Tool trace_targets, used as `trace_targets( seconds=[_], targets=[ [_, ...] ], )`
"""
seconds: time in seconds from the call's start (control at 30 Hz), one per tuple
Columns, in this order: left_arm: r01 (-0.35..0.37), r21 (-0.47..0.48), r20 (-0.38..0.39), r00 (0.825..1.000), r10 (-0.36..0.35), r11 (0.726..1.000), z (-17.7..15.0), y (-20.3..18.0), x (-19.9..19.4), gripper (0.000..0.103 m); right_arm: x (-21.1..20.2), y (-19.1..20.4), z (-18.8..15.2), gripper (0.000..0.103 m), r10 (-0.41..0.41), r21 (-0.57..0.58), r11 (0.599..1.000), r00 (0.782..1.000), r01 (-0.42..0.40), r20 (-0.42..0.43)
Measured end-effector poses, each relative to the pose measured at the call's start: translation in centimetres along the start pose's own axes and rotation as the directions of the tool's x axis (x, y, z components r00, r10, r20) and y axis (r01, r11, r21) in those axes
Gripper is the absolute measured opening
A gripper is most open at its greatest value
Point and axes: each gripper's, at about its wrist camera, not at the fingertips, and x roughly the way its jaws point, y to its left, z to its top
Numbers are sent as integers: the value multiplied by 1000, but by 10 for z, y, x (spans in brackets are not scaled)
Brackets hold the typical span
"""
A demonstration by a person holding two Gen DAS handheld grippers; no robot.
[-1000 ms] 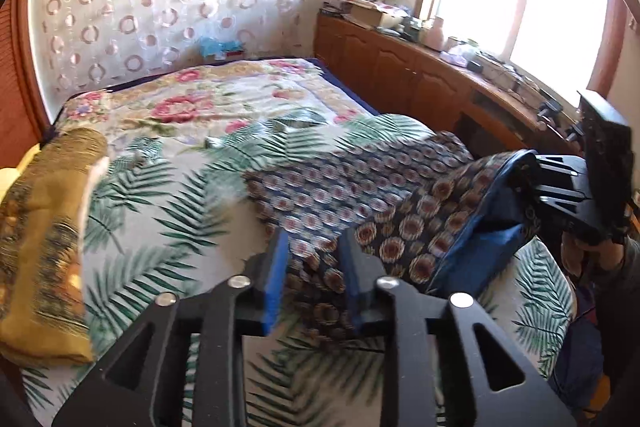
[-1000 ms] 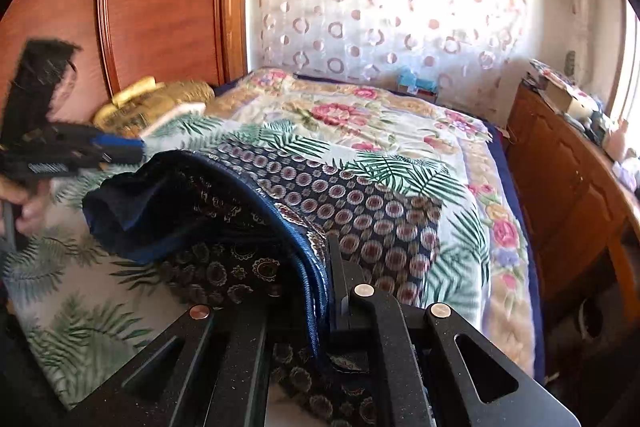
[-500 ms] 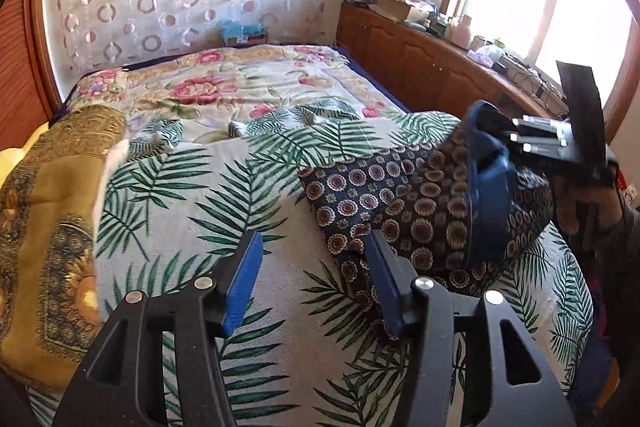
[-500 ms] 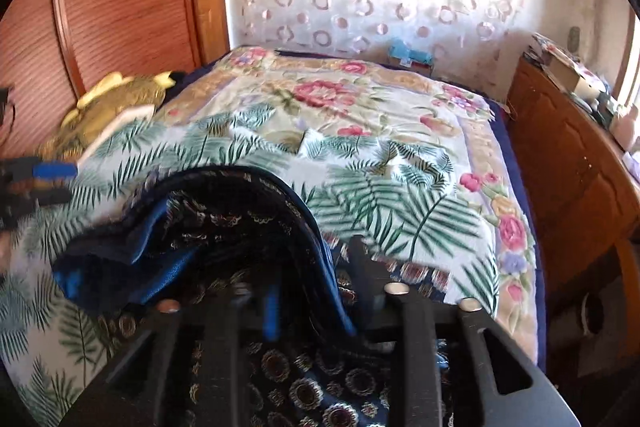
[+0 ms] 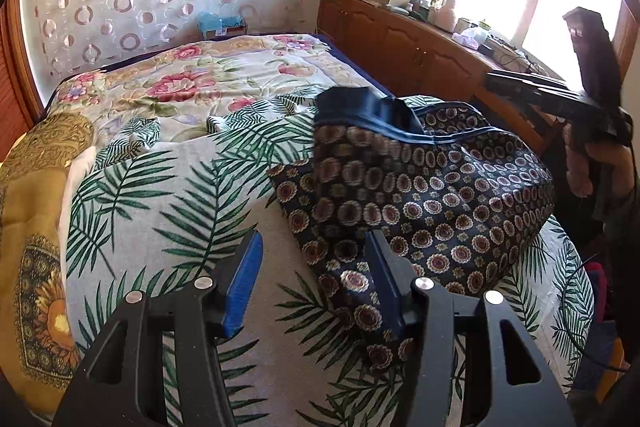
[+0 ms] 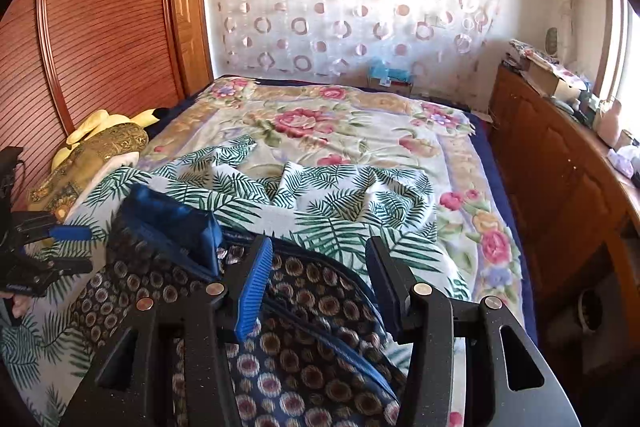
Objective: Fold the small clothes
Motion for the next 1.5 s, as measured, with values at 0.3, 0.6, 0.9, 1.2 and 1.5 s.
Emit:
trace_targets(
  seconds=[0.3, 0.6, 0.9, 1.2, 1.5],
  targets=[
    [12, 44, -7, 1000, -12, 999, 28, -7, 30, 55, -27, -10, -61, 50, -60, 40, 997, 994, 64, -93],
    [54, 53, -8, 999, -54, 997, 30, -9, 50, 16, -33, -19, -94, 39, -30, 110, 993, 992, 44, -121],
    [-28, 28, 4, 1000, 27, 999, 23, 3, 47, 7, -32, -12, -71, 9, -68, 57, 996, 996, 72, -58],
    [-26, -9, -28, 999, 26, 1000, 19, 10, 56, 24, -20, -4, -67, 38, -160, 44, 985, 980, 166, -117],
    [-25, -11, -22, 999, 25, 1000, 18, 12, 59, 40, 8, -28, -70, 63, -105, 147, 980, 975, 135, -196]
  ],
)
